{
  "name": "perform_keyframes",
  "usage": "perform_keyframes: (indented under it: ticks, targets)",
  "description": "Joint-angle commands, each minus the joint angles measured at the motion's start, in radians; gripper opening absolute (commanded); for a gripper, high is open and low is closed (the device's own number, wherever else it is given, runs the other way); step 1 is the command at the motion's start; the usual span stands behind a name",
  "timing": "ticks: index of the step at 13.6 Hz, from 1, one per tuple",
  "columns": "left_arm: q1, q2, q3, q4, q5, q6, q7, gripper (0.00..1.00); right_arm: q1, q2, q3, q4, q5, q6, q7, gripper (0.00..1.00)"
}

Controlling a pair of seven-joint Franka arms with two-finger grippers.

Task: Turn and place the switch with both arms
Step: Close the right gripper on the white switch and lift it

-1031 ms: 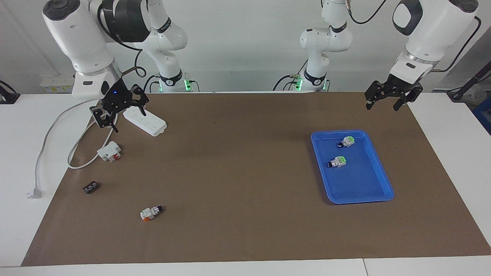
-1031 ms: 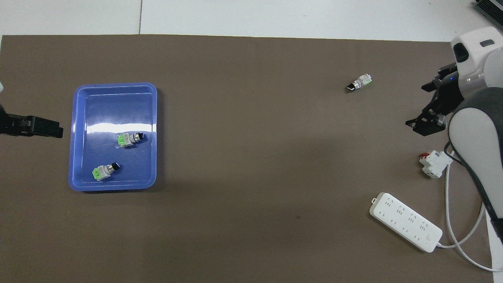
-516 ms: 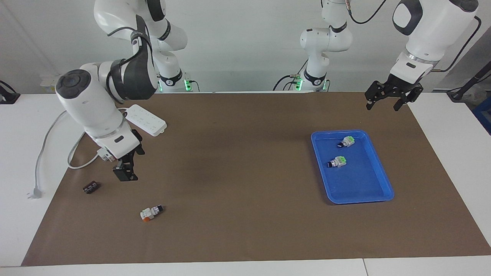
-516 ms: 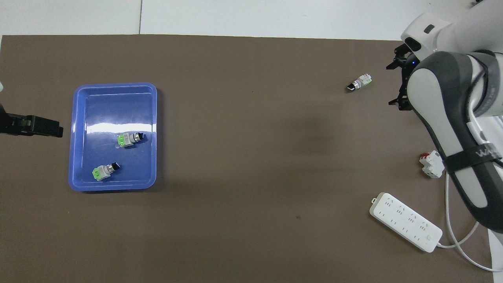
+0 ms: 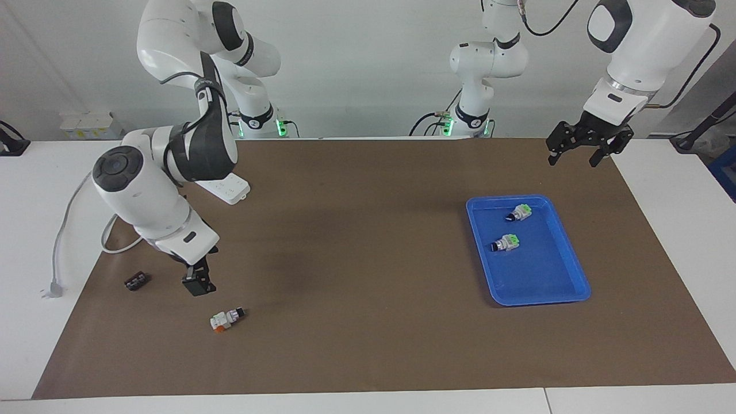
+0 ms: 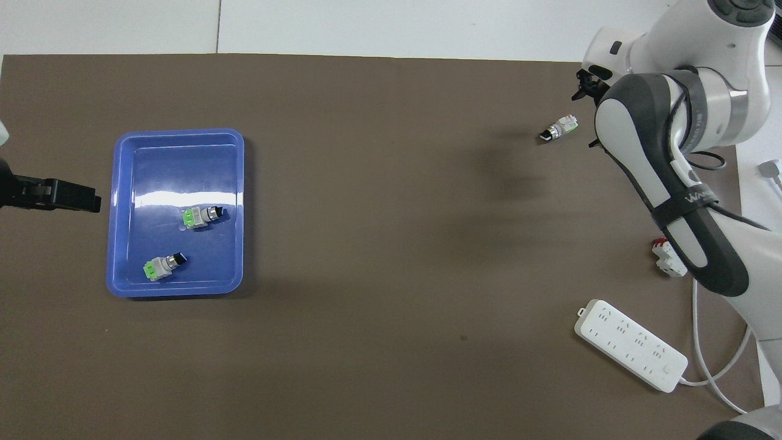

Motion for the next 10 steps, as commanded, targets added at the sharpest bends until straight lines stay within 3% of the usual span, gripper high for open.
perform_keyframes:
  ticks: [1, 6, 10]
  targets:
    - [-0.006, -0.023, -0.005, -0.03, -0.001, 0.018, 0.0, 1.0, -0.03, 0.091, 0.103, 0.078, -0.157, 0.018, -0.052, 1.0]
    - [-0.006, -0.023, -0.007, -0.028, -0.001, 0.024, 0.005, 1.0, -0.078, 0.162, 0.145, 0.055, -0.234, 0.088, -0.121, 1.0]
    - [-0.001, -0.023, -0.005, -0.03, -0.001, 0.032, 0.005, 1.0, -0.117, 0.16, 0.145, -0.035, -0.23, 0.203, -0.152, 1.0]
